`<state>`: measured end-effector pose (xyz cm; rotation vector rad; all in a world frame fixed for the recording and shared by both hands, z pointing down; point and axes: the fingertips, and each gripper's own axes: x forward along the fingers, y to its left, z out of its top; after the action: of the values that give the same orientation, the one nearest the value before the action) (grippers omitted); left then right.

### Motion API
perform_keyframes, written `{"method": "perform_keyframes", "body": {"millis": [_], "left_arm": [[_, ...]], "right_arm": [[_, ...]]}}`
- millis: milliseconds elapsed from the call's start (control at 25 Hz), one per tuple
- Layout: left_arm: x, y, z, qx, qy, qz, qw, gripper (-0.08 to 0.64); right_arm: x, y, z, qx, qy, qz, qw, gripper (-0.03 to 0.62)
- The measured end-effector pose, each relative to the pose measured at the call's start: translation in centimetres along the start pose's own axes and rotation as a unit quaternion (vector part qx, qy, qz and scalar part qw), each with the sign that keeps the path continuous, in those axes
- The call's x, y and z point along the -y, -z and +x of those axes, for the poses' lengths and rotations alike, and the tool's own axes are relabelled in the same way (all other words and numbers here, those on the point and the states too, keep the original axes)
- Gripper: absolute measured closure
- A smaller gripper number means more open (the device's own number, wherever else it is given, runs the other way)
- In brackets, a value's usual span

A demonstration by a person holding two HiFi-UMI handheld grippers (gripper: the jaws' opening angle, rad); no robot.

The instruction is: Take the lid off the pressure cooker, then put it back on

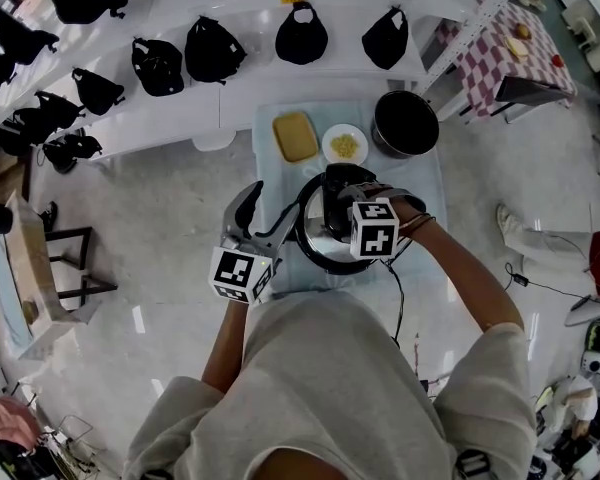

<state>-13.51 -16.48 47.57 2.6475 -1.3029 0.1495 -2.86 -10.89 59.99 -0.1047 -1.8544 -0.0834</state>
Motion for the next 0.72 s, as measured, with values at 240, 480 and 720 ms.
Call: {"method": "perform_keyframes", "body": {"millis": [240, 480, 720], "left_arm": [[-0.2, -0.3, -0.4, 0.002, -0.003, 0.003, 1.0, 0.268], [0.4, -0.4, -0.6, 0.005, 0.0, 0.008, 1.0, 0.268], [0.1, -0.8, -0.8, 0.007, -0.004, 0.012, 0.9999, 0.268]], "right_arm": [[0.0, -1.3, -1.9, 0.031, 0.036, 0.008, 0.999, 0.276], [1.0, -2.7, -4.9, 0.117, 0.081, 0.073, 0.987, 0.276], [3.5, -3.7, -9.1, 0.238, 0.164, 0.17, 0.942, 0.278]]}}
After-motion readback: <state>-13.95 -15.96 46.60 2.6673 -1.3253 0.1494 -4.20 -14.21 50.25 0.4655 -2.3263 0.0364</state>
